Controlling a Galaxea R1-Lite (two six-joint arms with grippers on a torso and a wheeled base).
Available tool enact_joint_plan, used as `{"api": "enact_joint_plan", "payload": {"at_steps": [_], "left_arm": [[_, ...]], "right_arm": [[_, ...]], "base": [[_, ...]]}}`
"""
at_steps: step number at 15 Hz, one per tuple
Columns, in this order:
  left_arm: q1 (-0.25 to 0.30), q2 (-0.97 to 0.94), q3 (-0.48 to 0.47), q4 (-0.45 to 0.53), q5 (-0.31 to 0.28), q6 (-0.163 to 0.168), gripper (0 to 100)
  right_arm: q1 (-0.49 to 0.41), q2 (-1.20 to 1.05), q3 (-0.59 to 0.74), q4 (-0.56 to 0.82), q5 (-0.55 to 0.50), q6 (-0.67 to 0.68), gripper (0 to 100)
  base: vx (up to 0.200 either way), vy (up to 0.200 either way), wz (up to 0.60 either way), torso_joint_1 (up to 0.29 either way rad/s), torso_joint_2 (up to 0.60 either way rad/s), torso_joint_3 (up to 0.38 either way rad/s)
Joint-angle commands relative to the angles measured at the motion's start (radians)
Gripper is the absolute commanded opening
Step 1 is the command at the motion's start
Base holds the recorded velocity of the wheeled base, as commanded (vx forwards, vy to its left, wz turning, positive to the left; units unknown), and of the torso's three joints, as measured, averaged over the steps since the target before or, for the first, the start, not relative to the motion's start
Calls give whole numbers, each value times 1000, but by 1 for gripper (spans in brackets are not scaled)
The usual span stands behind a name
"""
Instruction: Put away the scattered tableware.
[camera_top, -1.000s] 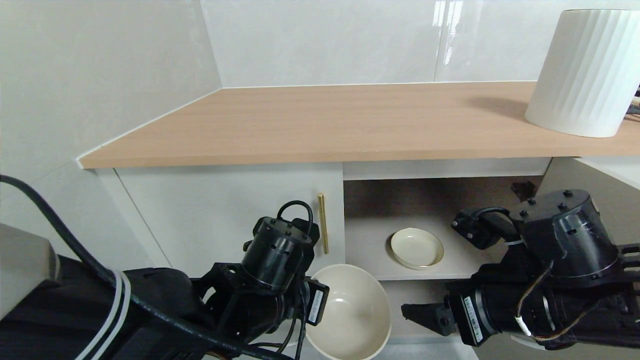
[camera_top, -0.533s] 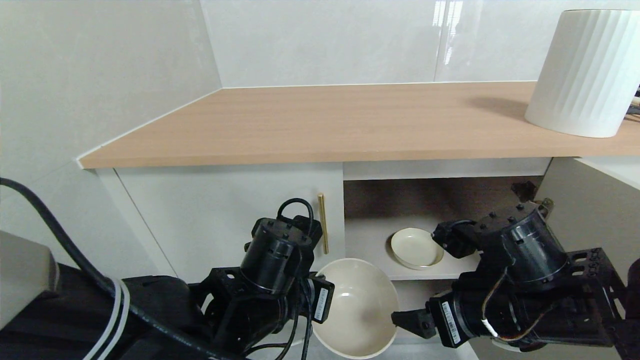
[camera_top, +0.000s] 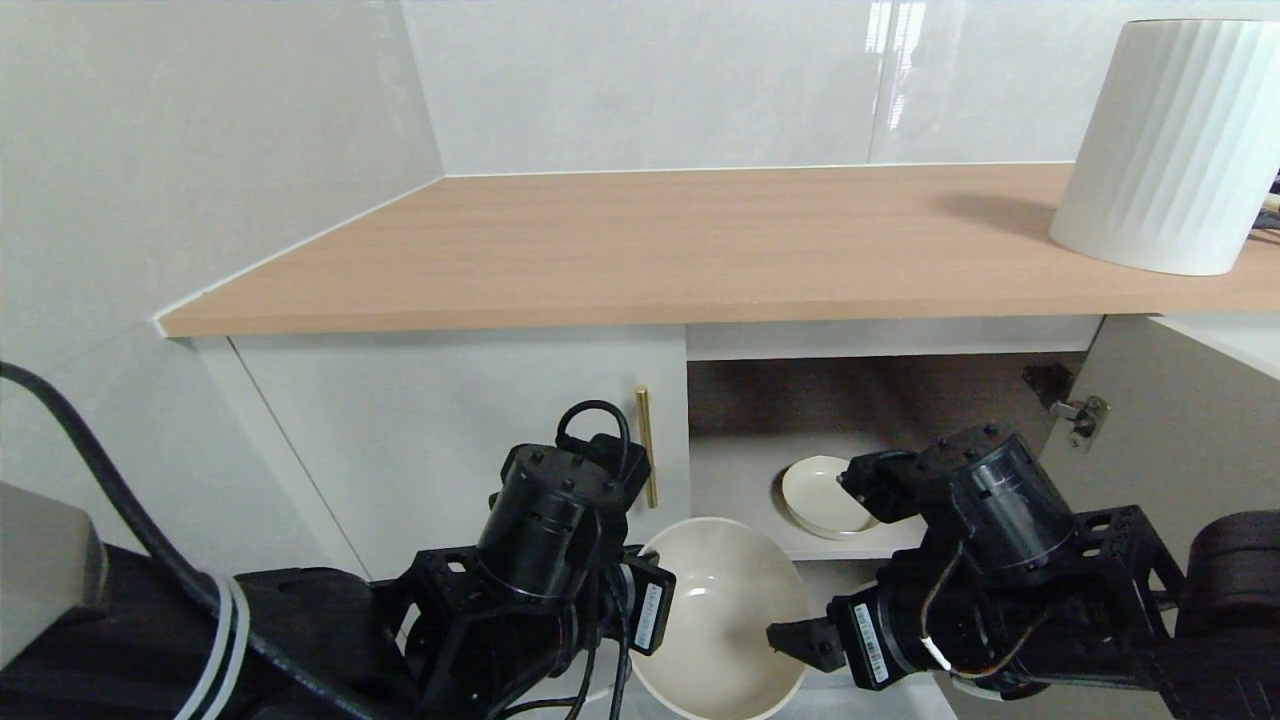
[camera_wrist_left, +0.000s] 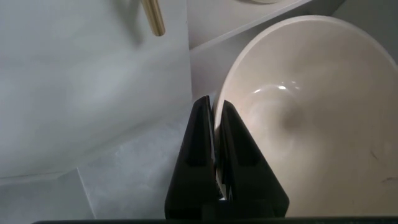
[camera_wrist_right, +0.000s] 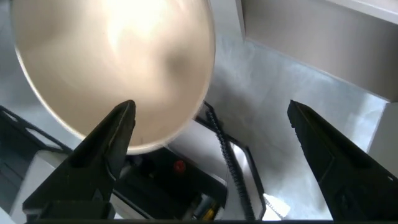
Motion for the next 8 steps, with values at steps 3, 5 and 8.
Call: {"api": "enact_joint_plan", "payload": {"at_steps": [3, 5, 8], "left_arm": [[0, -8, 2, -2, 0, 0, 0], [0, -8, 2, -2, 0, -2, 0], [0, -6, 2, -2, 0, 0, 0]], "right_arm": [[1, 21, 0, -8, 0, 11, 0], [1, 23, 0, -8, 1, 13, 0], [1, 23, 0, -8, 0, 16, 0]], "base": [[0, 0, 0, 0, 0, 0], [0, 0, 0, 0, 0, 0], [0, 0, 0, 0, 0, 0]]}}
